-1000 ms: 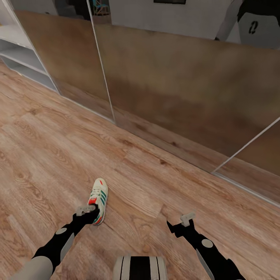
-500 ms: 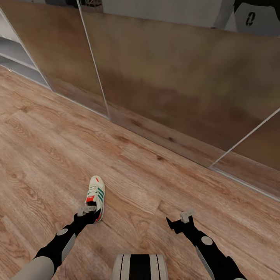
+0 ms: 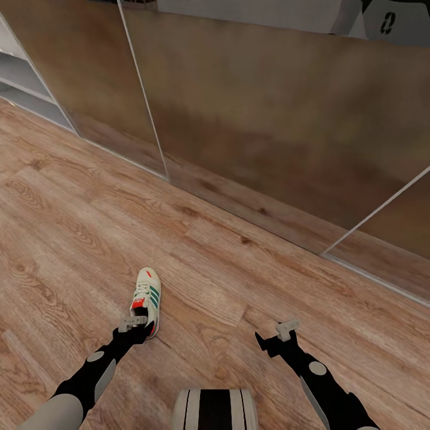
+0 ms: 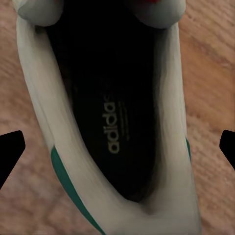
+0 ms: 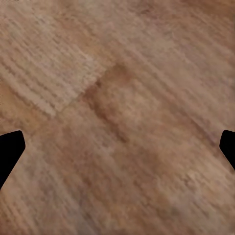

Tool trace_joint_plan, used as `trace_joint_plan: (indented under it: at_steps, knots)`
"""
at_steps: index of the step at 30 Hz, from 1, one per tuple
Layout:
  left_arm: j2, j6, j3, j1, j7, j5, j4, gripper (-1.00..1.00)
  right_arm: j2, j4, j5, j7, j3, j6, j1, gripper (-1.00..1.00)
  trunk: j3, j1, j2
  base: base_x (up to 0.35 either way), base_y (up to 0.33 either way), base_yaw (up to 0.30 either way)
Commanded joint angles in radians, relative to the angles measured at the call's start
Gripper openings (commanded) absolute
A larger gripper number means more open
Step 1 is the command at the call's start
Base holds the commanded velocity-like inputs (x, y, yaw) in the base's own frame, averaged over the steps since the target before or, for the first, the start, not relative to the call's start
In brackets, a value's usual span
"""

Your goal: Pick up the two gym shoes and the two sandals from the corridor floor and place them onto the hallstand (shoe rack) in the corridor, making sure they are on the rack and not on the floor. Arrange them so the two gym shoes are next to each other and the two sandals are next to each other.

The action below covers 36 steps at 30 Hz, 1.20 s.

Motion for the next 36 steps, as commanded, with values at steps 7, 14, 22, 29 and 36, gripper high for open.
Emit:
trace_joint_plan:
  at_steps: [7,14,22,29,36]
  knots:
    - [-0.001,-0.001,0.006,-0.001,-0.009,0.004,0.004,1.00,-0.001,0.000,0.005,0.000,0.001,-0.003,-0.001,1.00,-0.016,0.002,-0.001,0.000,0.000,0.000]
    - [-0.001,-0.002,0.006,-0.001,-0.007,0.004,0.004,1.00,-0.001,0.000,0.005,0.000,0.001,-0.002,-0.001,1.00,-0.016,0.002,-0.001,0.000,0.000,0.000]
    - [-0.001,-0.004,0.007,0.014,-0.006,0.015,0.003,-1.00,-0.001,0.000,0.005,0.000,0.000,-0.002,-0.001,1.00,-0.016,0.002,-0.001,0.000,0.000,0.000]
    - [-0.001,-0.004,0.009,0.016,-0.006,0.015,0.003,-1.00,-0.001,0.000,0.005,0.000,0.000,-0.001,0.000,1.00,-0.016,0.002,-0.001,0.000,0.000,0.000]
    - [0.000,-0.004,0.009,0.020,-0.006,0.015,0.002,-1.00,-0.001,0.000,0.005,0.000,0.000,-0.001,-0.001,1.00,-0.016,0.002,-0.001,0.000,0.000,0.000]
